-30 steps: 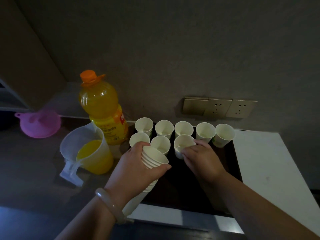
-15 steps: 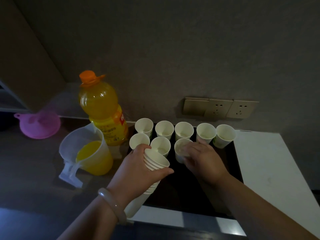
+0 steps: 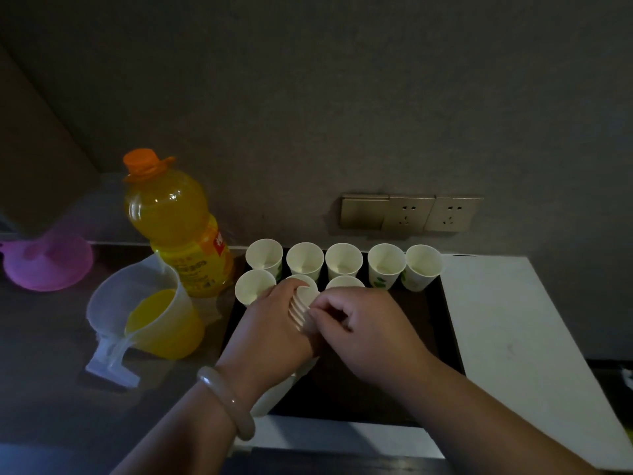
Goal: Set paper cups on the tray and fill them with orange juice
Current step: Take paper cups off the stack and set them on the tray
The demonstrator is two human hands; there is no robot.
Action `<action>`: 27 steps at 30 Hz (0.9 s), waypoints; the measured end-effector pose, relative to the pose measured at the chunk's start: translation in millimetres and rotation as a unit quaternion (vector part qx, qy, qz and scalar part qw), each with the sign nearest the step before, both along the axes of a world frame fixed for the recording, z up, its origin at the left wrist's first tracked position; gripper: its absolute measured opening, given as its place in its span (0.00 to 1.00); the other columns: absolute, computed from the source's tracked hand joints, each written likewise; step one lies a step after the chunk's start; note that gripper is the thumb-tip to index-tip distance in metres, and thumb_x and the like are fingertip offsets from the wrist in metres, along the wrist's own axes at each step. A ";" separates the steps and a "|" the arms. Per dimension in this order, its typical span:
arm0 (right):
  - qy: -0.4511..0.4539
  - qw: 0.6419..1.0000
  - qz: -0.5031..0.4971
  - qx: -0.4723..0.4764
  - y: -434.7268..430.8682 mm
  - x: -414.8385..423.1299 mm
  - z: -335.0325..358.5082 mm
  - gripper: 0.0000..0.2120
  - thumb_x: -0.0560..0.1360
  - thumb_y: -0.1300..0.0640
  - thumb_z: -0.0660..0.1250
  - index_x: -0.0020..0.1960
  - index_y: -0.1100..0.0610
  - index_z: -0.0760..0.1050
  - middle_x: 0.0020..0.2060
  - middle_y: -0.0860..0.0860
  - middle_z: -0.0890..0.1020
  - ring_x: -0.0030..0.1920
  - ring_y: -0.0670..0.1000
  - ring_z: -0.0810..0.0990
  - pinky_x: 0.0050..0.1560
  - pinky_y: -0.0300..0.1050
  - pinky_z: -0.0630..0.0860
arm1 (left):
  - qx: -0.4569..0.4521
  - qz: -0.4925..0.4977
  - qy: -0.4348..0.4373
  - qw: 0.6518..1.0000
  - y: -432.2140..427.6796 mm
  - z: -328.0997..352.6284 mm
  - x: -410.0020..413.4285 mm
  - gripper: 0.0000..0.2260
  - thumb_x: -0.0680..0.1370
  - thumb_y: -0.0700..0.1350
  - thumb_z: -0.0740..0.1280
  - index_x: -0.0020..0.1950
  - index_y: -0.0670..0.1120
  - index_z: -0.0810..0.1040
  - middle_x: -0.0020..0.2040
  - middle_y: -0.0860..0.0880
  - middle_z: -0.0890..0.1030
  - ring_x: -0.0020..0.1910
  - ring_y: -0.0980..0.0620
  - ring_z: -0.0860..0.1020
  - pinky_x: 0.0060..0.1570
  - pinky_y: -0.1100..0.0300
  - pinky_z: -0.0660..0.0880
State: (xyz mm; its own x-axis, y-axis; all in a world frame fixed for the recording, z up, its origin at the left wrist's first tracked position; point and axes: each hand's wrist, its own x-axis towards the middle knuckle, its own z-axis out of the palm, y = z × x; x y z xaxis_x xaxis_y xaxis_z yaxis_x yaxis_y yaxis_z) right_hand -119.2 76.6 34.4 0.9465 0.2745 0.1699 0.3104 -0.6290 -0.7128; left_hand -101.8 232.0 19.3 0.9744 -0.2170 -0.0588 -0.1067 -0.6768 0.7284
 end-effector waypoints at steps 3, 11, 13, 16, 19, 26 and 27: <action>-0.071 0.997 -0.040 -0.014 -1.3 -7.5 -1.9 0.06 0.77 0.51 0.64 0.45 0.48 0.79 0.34 0.41 0.78 0.35 0.40 0.75 0.33 0.31 0.67 | -0.018 0.005 0.004 1.000 -5.4 2.1 -0.4 0.15 0.70 0.50 0.72 0.53 0.58 0.73 0.45 0.56 0.80 0.43 0.65 0.77 0.40 0.67 0.77; -0.149 0.980 -0.132 0.023 -22.4 -7.6 12.5 0.13 0.77 0.47 0.57 0.47 0.51 0.78 0.37 0.41 0.78 0.40 0.40 0.76 0.36 0.33 0.73 | -0.032 0.025 0.027 0.999 -11.0 -3.9 -5.2 0.23 0.63 0.57 0.77 0.54 0.59 0.73 0.46 0.59 0.81 0.42 0.66 0.78 0.39 0.67 0.76; -0.183 0.969 -0.165 0.019 -37.5 -6.2 16.6 0.08 0.77 0.50 0.62 0.47 0.52 0.78 0.36 0.38 0.75 0.40 0.34 0.75 0.38 0.26 0.70 | -0.047 0.041 0.024 0.998 -12.6 -1.6 -7.5 0.25 0.63 0.57 0.77 0.55 0.60 0.72 0.47 0.60 0.80 0.44 0.66 0.78 0.42 0.68 0.75; -0.212 0.953 -0.213 -0.036 -66.1 -2.6 12.6 0.04 0.75 0.56 0.67 0.48 0.55 0.79 0.39 0.42 0.78 0.39 0.38 0.73 0.44 0.29 0.67 | -0.041 0.053 0.020 0.998 -12.6 1.0 -9.7 0.26 0.63 0.58 0.77 0.56 0.61 0.68 0.49 0.60 0.77 0.46 0.65 0.75 0.42 0.72 0.71; -0.230 0.940 -0.205 -0.146 -90.4 6.5 -13.3 0.02 0.74 0.58 0.69 0.44 0.57 0.79 0.37 0.49 0.82 0.37 0.50 0.78 0.50 0.43 0.67 | -0.029 0.056 0.019 0.998 -13.4 0.2 -10.4 0.30 0.63 0.60 0.77 0.59 0.60 0.67 0.49 0.62 0.74 0.47 0.67 0.73 0.40 0.74 0.68; -0.213 0.926 -0.119 -0.288 -107.0 17.6 -83.1 0.07 0.71 0.55 0.63 0.35 0.54 0.77 0.30 0.48 0.81 0.31 0.53 0.80 0.51 0.44 0.65 | -0.026 0.047 0.016 0.998 -21.3 -4.1 -13.6 0.30 0.63 0.61 0.76 0.59 0.60 0.67 0.51 0.61 0.73 0.48 0.67 0.72 0.41 0.75 0.68; -0.214 0.925 -0.107 -0.295 -105.9 19.5 -87.3 0.05 0.69 0.57 0.66 0.35 0.53 0.77 0.30 0.48 0.81 0.31 0.53 0.80 0.51 0.44 0.65 | -0.026 0.046 0.017 0.998 -22.4 -4.2 -13.8 0.30 0.63 0.61 0.76 0.59 0.59 0.67 0.51 0.61 0.73 0.49 0.67 0.72 0.41 0.75 0.68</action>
